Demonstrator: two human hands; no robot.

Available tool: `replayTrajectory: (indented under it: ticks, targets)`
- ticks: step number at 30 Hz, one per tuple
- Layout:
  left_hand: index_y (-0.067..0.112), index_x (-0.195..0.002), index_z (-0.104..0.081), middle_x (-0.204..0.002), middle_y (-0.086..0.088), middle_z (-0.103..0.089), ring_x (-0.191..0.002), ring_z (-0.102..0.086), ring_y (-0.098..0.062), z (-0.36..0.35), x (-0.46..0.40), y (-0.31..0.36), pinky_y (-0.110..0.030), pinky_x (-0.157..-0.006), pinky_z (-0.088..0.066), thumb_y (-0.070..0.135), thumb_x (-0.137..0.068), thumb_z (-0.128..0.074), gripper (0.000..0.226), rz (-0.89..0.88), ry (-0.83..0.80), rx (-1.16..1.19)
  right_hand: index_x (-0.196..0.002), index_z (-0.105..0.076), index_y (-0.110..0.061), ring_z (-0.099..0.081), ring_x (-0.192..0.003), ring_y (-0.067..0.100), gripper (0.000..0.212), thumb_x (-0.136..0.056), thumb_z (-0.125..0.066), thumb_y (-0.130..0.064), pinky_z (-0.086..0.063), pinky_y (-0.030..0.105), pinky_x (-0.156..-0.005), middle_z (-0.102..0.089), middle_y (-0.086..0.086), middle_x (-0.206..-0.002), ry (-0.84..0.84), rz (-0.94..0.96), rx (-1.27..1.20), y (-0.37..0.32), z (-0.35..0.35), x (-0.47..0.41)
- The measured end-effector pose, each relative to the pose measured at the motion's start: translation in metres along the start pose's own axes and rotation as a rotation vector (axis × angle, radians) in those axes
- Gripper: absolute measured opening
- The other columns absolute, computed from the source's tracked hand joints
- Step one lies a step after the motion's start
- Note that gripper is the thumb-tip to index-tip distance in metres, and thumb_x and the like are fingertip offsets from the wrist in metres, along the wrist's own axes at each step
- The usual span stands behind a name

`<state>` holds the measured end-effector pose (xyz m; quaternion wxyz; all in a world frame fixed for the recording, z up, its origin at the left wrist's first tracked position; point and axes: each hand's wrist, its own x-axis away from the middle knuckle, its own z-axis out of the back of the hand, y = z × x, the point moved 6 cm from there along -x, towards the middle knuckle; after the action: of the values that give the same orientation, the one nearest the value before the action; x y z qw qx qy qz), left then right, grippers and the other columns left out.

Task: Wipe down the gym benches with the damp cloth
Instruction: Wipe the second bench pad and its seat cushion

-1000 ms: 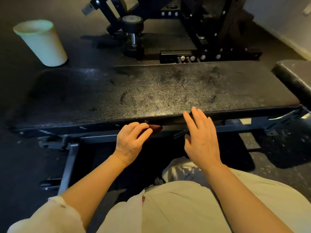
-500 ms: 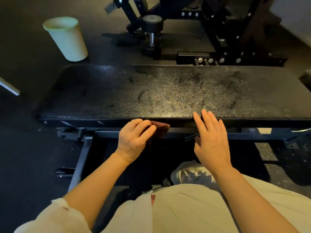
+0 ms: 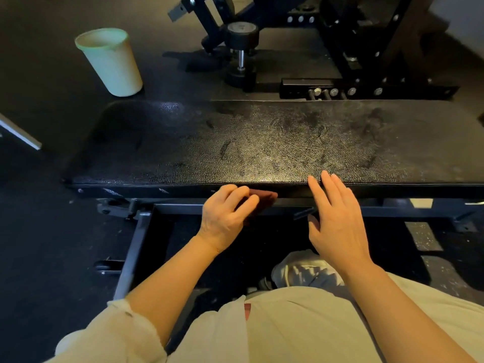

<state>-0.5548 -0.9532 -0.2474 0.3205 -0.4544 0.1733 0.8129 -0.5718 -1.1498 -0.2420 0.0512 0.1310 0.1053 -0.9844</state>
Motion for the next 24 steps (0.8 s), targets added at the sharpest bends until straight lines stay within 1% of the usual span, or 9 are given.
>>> replayTrajectory:
  ticks: [2, 3, 7, 8, 10, 13, 16, 19, 24]
  targets:
    - [0.012, -0.098, -0.061, -0.1, -0.004, -0.053, -0.082, -0.051, -0.023, 0.005, 0.009, -0.008, -0.032, -0.061, -0.051, 0.002, -0.095, -0.048, 0.017, 0.051, 0.002, -0.034, -0.149, -0.033, -0.014, -0.02, -0.146, 0.029, 0.081, -0.078, -0.071, -0.01, -0.021, 0.047, -0.118, -0.029, 0.013, -0.155, 0.004, 0.002, 0.001, -0.001, -0.001, 0.001]
    - [0.014, -0.099, -0.059, -0.1, -0.003, -0.053, -0.083, -0.051, -0.023, 0.005, 0.01, -0.008, -0.032, -0.059, -0.051, 0.003, -0.095, -0.048, 0.016, 0.063, 0.007, -0.035, -0.149, -0.033, -0.013, -0.02, -0.146, 0.029, 0.081, -0.078, -0.071, -0.011, -0.021, 0.047, -0.118, -0.029, 0.013, -0.155, 0.009, 0.001, 0.001, -0.001, -0.001, 0.001]
    - [0.016, -0.093, -0.059, -0.089, -0.003, -0.065, -0.077, -0.051, -0.021, -0.004, -0.009, 0.01, -0.03, -0.059, -0.049, 0.007, -0.098, -0.05, 0.013, 0.023, 0.036, 0.022, -0.148, -0.035, -0.01, -0.023, -0.144, 0.033, 0.08, -0.077, -0.071, -0.011, -0.025, 0.05, -0.116, -0.031, 0.018, -0.153, 0.024, 0.006, 0.008, -0.006, -0.002, -0.001]
    - [0.016, -0.092, -0.058, -0.091, -0.002, -0.064, -0.077, -0.05, -0.02, -0.008, -0.014, 0.017, -0.028, -0.06, -0.048, 0.008, -0.099, -0.048, 0.015, 0.011, 0.041, 0.036, -0.148, -0.035, -0.01, -0.024, -0.144, 0.034, 0.081, -0.076, -0.072, -0.011, -0.025, 0.051, -0.116, -0.032, 0.019, -0.152, 0.026, 0.009, 0.01, -0.007, -0.001, -0.002]
    - [0.017, -0.092, -0.056, -0.097, 0.001, -0.054, -0.078, -0.048, -0.019, -0.012, -0.021, 0.024, -0.024, -0.063, -0.044, 0.009, -0.099, -0.045, 0.016, -0.016, 0.047, 0.045, -0.147, -0.036, -0.011, -0.025, -0.142, 0.035, 0.081, -0.075, -0.072, -0.01, -0.027, 0.052, -0.115, -0.033, 0.021, -0.151, 0.029, 0.021, 0.016, -0.008, -0.001, -0.002]
    - [0.015, -0.094, -0.055, -0.098, -0.002, -0.049, -0.08, -0.048, -0.021, -0.01, -0.017, 0.017, -0.026, -0.067, -0.044, 0.007, -0.098, -0.044, 0.014, -0.026, 0.058, 0.032, -0.147, -0.038, -0.011, -0.027, -0.142, 0.036, 0.081, -0.074, -0.073, -0.009, -0.028, 0.053, -0.114, -0.034, 0.022, -0.15, 0.038, 0.032, 0.015, -0.008, 0.0, -0.003]
    - [0.015, -0.096, -0.054, -0.1, -0.004, -0.048, -0.084, -0.048, -0.023, -0.004, -0.004, 0.004, -0.031, -0.067, -0.048, 0.003, -0.097, -0.041, 0.018, 0.047, 0.075, -0.008, -0.147, -0.037, -0.012, -0.027, -0.142, 0.036, 0.08, -0.075, -0.072, -0.01, -0.028, 0.053, -0.113, -0.034, 0.022, -0.15, 0.04, 0.032, 0.011, -0.006, -0.001, -0.003]
    - [0.018, -0.096, -0.053, -0.101, -0.002, -0.048, -0.086, -0.048, -0.023, -0.008, -0.003, 0.005, -0.032, -0.061, -0.05, 0.008, -0.099, -0.038, 0.018, 0.104, 0.082, 0.009, -0.147, -0.037, -0.011, -0.027, -0.141, 0.037, 0.08, -0.075, -0.072, -0.01, -0.028, 0.054, -0.113, -0.034, 0.023, -0.15, 0.045, 0.038, 0.009, -0.007, -0.002, -0.002]
    - [0.018, -0.094, -0.053, -0.101, -0.002, -0.05, -0.087, -0.049, -0.022, -0.018, -0.017, 0.02, -0.029, -0.065, -0.05, 0.014, -0.098, -0.047, 0.008, -0.007, 0.1, 0.069, -0.147, -0.037, -0.011, -0.027, -0.142, 0.037, 0.082, -0.074, -0.074, -0.011, -0.027, 0.053, -0.114, -0.033, 0.023, -0.15, 0.039, 0.042, 0.019, -0.007, -0.002, -0.002]
